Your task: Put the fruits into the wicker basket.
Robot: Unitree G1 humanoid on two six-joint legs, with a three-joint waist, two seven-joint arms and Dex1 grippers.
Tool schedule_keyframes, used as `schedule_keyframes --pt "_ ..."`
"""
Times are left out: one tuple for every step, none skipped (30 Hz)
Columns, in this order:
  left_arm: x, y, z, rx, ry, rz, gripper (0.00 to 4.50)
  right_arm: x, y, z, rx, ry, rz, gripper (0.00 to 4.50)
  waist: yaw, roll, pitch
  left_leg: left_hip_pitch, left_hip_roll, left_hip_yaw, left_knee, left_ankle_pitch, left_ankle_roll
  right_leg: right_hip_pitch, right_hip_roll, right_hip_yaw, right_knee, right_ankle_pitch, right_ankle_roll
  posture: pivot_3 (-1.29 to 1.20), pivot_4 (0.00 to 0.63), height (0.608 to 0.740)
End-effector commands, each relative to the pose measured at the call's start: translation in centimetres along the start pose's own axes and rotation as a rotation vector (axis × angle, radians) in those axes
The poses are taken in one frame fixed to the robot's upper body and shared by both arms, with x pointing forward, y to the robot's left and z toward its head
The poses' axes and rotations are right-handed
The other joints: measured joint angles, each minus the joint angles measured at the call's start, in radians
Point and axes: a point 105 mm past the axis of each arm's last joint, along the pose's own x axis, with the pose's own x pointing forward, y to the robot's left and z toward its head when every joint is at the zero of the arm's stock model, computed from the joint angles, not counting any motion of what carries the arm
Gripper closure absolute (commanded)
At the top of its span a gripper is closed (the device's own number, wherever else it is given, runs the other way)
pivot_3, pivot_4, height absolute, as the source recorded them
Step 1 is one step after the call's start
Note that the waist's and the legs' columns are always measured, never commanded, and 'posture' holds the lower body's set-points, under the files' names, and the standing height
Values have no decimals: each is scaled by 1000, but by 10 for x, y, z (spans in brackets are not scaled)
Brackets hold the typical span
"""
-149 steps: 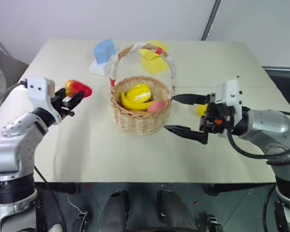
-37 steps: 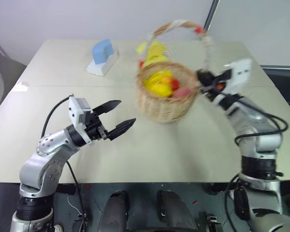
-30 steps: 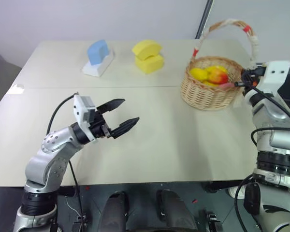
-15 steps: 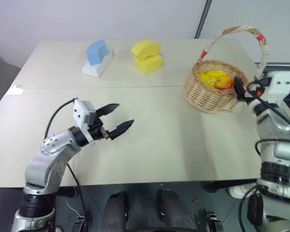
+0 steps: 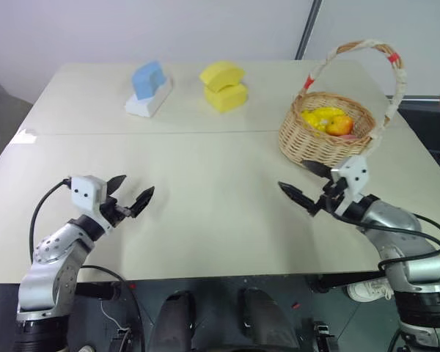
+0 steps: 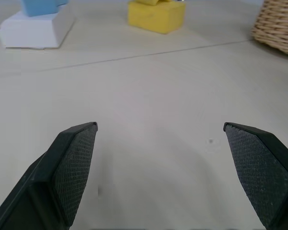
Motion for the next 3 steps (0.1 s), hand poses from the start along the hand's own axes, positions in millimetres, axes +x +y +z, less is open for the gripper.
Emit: schedule_keyframes --pt "-5 3 9 26 -43 25 0 7 3 8 -30 -38 32 149 1 0 0 0 0 0 0 0 0 0 0 0 0 0 0 0 150 740" --pt "-5 2 9 17 -49 25 0 10 2 8 -31 -39 34 149 1 0 0 0 0 0 0 0 0 0 0 0 0 0 0 0 150 740" --pt "-6 2 9 16 -49 27 0 11 2 8 -33 -40 34 149 1 0 0 0 0 0 0 0 0 0 0 0 0 0 0 0 150 740"
